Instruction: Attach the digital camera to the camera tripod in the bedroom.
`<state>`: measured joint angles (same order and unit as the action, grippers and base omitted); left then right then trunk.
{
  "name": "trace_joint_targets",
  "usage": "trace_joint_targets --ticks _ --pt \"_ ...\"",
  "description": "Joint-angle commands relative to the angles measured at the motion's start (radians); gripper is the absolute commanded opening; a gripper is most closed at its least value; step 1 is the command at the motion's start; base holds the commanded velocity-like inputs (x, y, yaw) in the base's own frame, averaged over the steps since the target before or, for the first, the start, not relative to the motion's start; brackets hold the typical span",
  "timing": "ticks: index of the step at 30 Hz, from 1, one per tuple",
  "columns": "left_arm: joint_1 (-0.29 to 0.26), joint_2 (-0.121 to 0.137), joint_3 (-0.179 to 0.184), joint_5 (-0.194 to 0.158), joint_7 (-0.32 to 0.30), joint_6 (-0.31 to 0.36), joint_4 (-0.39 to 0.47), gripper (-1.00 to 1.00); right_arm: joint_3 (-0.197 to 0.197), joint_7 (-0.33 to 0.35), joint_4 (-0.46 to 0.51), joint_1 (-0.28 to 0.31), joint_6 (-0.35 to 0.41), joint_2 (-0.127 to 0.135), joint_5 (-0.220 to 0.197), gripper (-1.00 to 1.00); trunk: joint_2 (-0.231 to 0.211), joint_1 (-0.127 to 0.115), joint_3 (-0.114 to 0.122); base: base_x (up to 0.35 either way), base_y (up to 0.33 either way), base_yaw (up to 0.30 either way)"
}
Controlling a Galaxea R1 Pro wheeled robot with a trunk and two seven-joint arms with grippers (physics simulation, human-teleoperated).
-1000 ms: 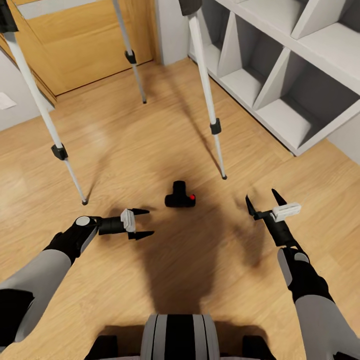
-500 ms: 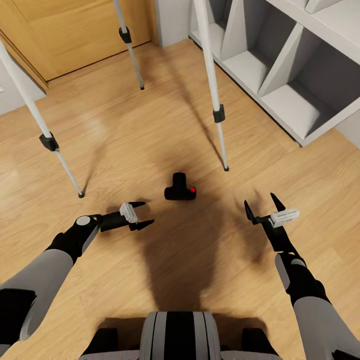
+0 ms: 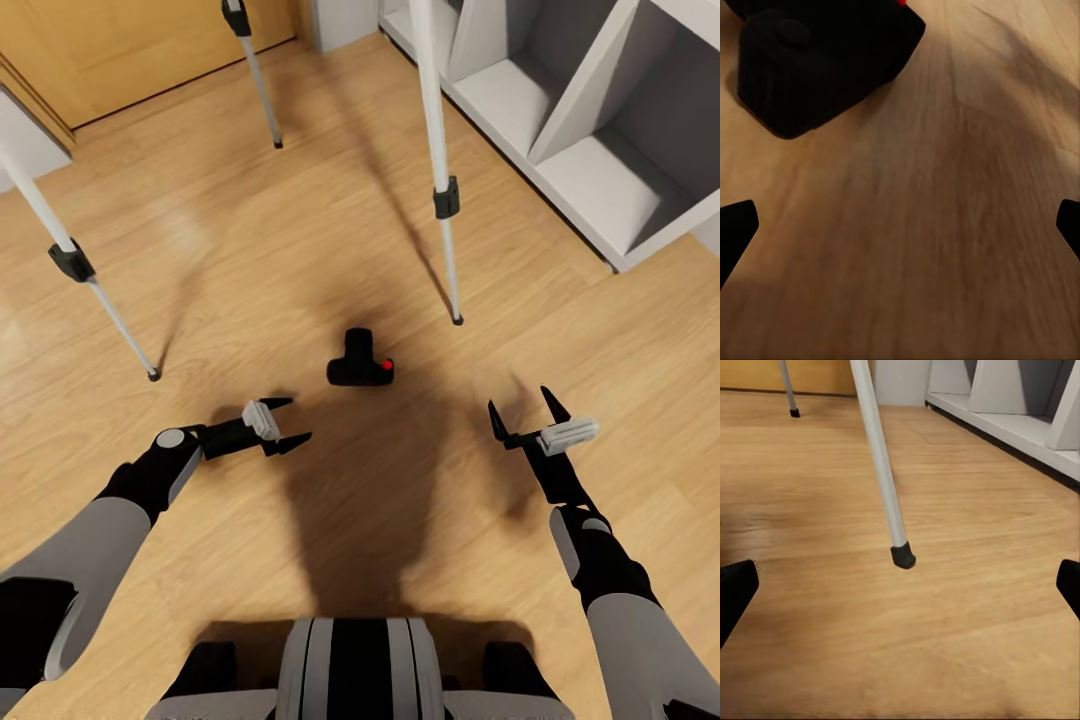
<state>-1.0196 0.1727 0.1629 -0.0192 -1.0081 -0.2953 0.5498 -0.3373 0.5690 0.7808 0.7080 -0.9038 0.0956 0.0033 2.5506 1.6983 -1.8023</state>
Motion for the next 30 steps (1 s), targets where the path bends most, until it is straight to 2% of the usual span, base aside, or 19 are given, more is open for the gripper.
trace_joint_targets --ticks 1,8,14,19,25,30 --pt "-0.001 0.000 0.005 -0.002 0.001 -0.004 0.004 1.00 -0.003 0.006 -0.001 0.001 -0.003 0.000 0.000 1.00 0.000 0.000 -0.004 0.000 0.000 0.000" --pt "-0.001 -0.004 0.005 -0.002 0.001 -0.002 0.037 1.00 -0.003 0.006 -0.001 0.001 -0.003 0.000 0.000 1.00 0.002 0.003 -0.030 0.000 0.000 0.000" --pt "-0.001 -0.005 0.007 -0.002 0.001 0.020 0.118 1.00 -0.003 0.006 -0.001 0.001 -0.010 0.000 0.000 1.00 0.003 0.006 -0.030 0.000 0.000 0.000" --pt "0.000 -0.006 0.011 -0.001 -0.002 0.104 0.208 1.00 -0.004 0.005 -0.001 0.001 -0.027 0.000 0.000 1.00 0.005 0.008 -0.030 0.000 0.000 0.000" --pt "0.001 -0.006 0.017 -0.001 -0.006 0.161 0.242 1.00 -0.005 0.004 -0.002 0.001 -0.034 0.000 -0.001 1.00 0.006 0.011 -0.030 0.000 0.000 0.000" --pt "0.000 -0.006 0.018 -0.001 -0.021 0.170 0.249 1.00 -0.005 0.003 -0.002 0.001 -0.035 0.000 -0.001 1.00 0.007 0.013 -0.030 0.000 0.000 0.000"
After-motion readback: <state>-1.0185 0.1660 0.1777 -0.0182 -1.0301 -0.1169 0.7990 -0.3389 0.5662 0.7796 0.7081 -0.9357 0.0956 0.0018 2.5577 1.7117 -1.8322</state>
